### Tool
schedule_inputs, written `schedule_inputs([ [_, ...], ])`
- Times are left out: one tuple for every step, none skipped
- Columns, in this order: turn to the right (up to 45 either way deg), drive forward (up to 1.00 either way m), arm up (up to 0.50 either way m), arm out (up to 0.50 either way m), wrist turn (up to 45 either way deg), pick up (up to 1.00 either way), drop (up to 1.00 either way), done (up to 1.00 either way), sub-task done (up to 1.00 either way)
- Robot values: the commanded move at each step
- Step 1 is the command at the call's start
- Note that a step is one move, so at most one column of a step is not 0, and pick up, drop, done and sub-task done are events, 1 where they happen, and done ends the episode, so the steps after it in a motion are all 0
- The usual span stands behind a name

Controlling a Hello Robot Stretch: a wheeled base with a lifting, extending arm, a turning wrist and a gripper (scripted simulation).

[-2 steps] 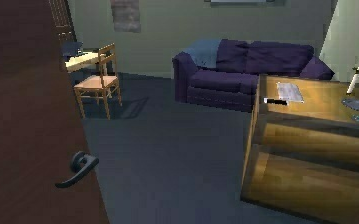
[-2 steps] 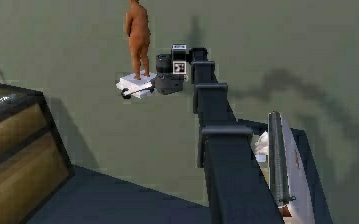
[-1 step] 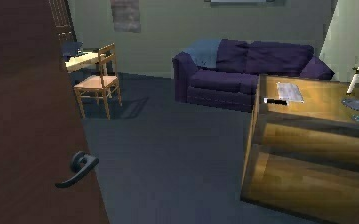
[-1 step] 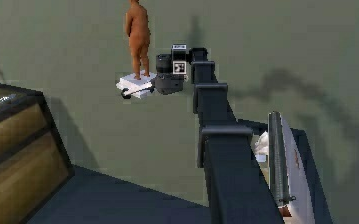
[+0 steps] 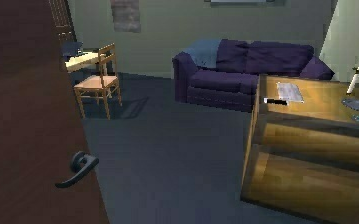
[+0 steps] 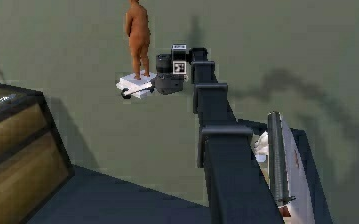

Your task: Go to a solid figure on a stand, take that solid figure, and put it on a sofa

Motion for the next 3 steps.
schedule_inputs([
  [45.0, 0.0, 0.0, 0.0, 0.0, 0.0, 0.0, 0.0, 0.0],
  [-39.0, 0.0, 0.0, 0.0, 0.0, 0.0, 0.0, 0.0, 0.0],
  [0.0, 1.0, 0.0, 0.0, 0.0, 0.0, 0.0, 0.0, 0.0],
])
